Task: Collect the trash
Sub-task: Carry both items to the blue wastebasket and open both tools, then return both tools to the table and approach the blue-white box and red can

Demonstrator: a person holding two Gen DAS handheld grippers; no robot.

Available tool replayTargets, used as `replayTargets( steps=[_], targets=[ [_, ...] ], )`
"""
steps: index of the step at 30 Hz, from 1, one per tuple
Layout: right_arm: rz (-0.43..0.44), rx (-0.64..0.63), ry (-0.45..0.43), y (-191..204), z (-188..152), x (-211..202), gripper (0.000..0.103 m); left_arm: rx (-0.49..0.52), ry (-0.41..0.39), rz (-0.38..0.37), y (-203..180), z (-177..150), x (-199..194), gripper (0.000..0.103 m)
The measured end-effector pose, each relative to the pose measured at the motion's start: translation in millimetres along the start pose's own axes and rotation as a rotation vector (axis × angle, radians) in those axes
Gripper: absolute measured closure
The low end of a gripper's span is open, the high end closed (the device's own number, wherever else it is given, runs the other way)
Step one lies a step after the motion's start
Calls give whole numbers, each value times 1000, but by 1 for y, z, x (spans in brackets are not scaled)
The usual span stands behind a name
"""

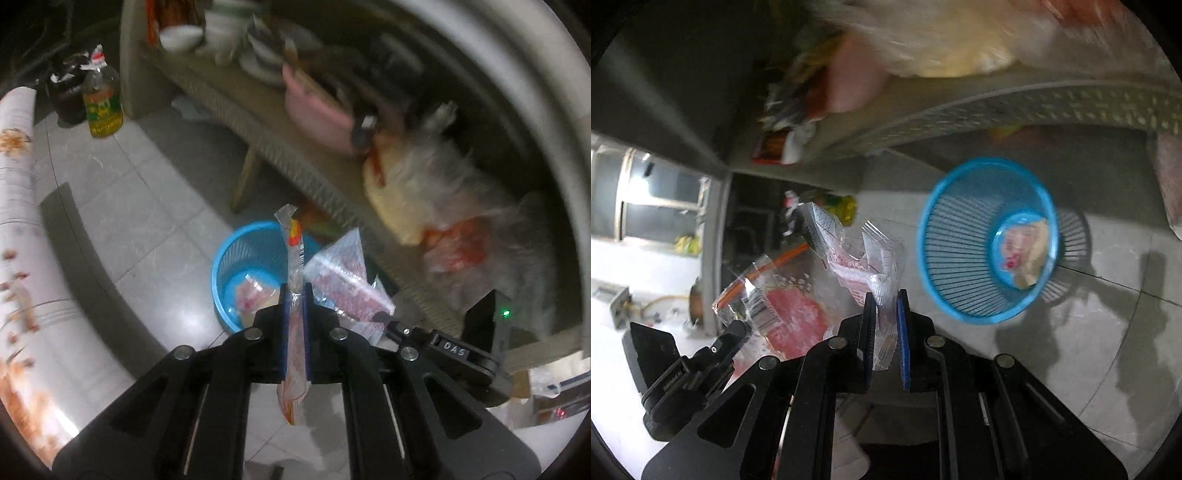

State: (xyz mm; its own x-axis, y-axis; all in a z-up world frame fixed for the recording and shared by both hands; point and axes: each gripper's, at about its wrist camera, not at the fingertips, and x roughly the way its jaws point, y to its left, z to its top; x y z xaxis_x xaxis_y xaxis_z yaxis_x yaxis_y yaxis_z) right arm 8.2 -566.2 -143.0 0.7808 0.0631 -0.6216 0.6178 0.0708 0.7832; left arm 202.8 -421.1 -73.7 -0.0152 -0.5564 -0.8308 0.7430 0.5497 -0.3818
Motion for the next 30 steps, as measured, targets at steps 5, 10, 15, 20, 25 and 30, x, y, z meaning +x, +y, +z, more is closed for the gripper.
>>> replayTargets(
  steps=[5, 10, 15, 20, 25, 30],
  targets=[
    [-70, 38, -16, -22, 24, 33, 86, 22, 57, 34, -7, 14, 53, 97],
    [-164, 46, -8, -52, 40, 72, 55, 12, 122, 108, 3, 23, 98, 66],
    [-195, 100, 31, -81, 28, 87, 55, -33, 131, 115, 20, 14, 98, 65],
    [-188, 108, 39, -86, 12, 77, 54, -23, 97, 119, 23, 12, 75, 63],
    [-163, 91, 34, -73, 8, 60, 48, -40, 59, 91, 20, 10, 38, 57],
    [-113, 22, 47, -45, -7, 41, 41, -29, -10, 51, 12, -10, -25, 47]
  ],
)
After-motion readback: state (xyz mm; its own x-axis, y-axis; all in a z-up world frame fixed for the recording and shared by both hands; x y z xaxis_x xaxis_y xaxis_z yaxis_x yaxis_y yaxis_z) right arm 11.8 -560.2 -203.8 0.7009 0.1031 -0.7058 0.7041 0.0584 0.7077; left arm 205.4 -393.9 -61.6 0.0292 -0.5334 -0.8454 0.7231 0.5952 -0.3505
